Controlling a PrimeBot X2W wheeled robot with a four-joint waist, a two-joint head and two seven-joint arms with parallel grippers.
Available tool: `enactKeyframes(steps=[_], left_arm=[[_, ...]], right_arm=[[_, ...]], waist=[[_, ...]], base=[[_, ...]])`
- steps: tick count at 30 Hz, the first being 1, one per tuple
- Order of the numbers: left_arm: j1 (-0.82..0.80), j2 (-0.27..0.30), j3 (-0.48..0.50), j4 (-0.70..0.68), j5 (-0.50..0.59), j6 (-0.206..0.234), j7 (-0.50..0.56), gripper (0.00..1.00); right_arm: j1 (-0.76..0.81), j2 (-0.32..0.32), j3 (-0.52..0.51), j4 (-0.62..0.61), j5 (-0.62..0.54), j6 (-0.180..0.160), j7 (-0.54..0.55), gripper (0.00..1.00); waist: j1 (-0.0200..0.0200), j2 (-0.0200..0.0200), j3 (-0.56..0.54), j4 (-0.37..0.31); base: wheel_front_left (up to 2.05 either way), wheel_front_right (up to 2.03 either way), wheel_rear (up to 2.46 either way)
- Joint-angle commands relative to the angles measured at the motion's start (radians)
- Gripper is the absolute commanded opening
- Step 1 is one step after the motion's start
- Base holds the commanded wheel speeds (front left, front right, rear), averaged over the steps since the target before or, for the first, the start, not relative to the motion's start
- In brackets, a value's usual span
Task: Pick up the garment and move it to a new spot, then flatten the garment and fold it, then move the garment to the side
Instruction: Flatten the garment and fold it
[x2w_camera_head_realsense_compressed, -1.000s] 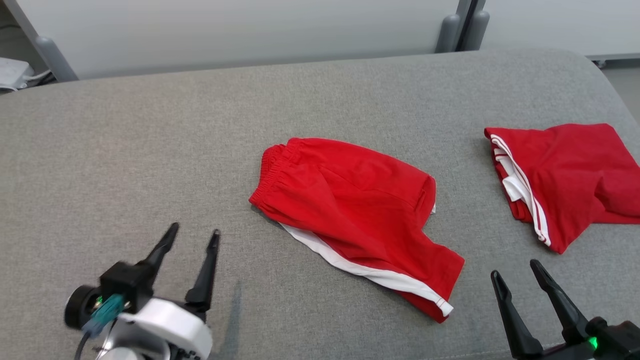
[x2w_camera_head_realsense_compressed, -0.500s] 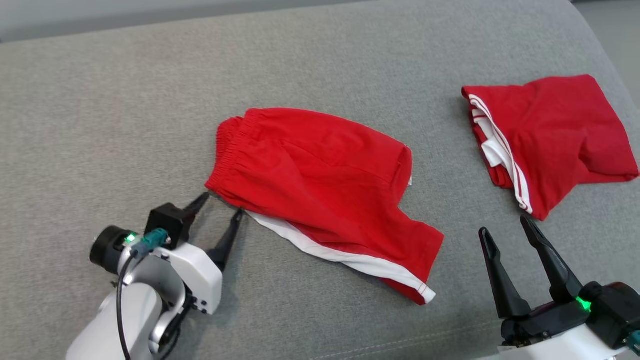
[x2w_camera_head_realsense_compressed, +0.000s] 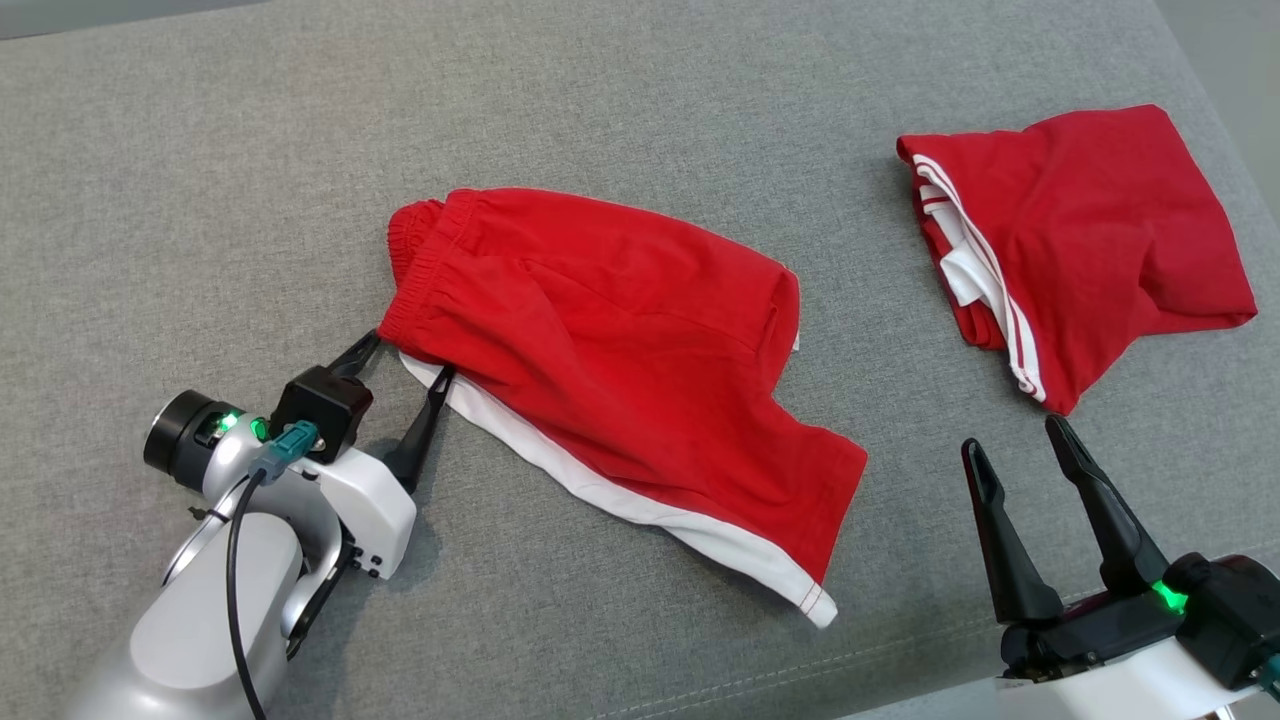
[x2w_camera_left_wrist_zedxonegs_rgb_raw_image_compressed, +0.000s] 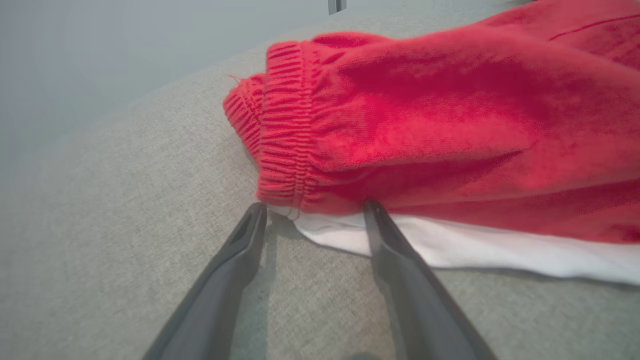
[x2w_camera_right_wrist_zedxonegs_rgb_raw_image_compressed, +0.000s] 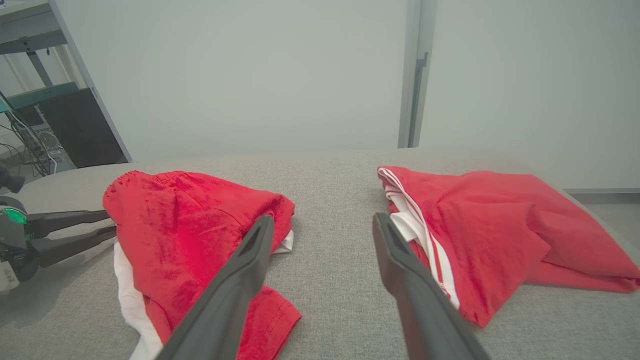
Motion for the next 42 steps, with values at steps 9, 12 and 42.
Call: enactKeyframes(steps=[9, 12, 42], left_arm=[[-0.069, 0.007, 0.032, 0.095, -0.018, -0.040, -0.032, 0.00], [-0.055, -0.006, 0.056, 0.105, -0.058, -0.038, -0.032, 0.00], [0.273, 0.075, 0.182, -0.394, -0.251, 0.172, 0.171, 1.00]], right_arm=[[-0.029, -0.011, 0.022, -0.032, 0.011, 0.000, -0.013, 1.00], [-0.018, -0.008, 0.010, -0.029, 0.017, 0.000, -0.013, 1.00], [-0.041, -0.078, 0.026, 0.020, 0.041, 0.000, -0.013, 1.00]], waist=[[0.0000, 0.0000, 0.001, -0.004], [0.0000, 0.0000, -0.005, -0.002], [0.0000, 0.0000, -0.035, 0.137]], base=[[0.00, 0.00, 0.00], [0.00, 0.00, 0.00], [0.00, 0.00, 0.00]])
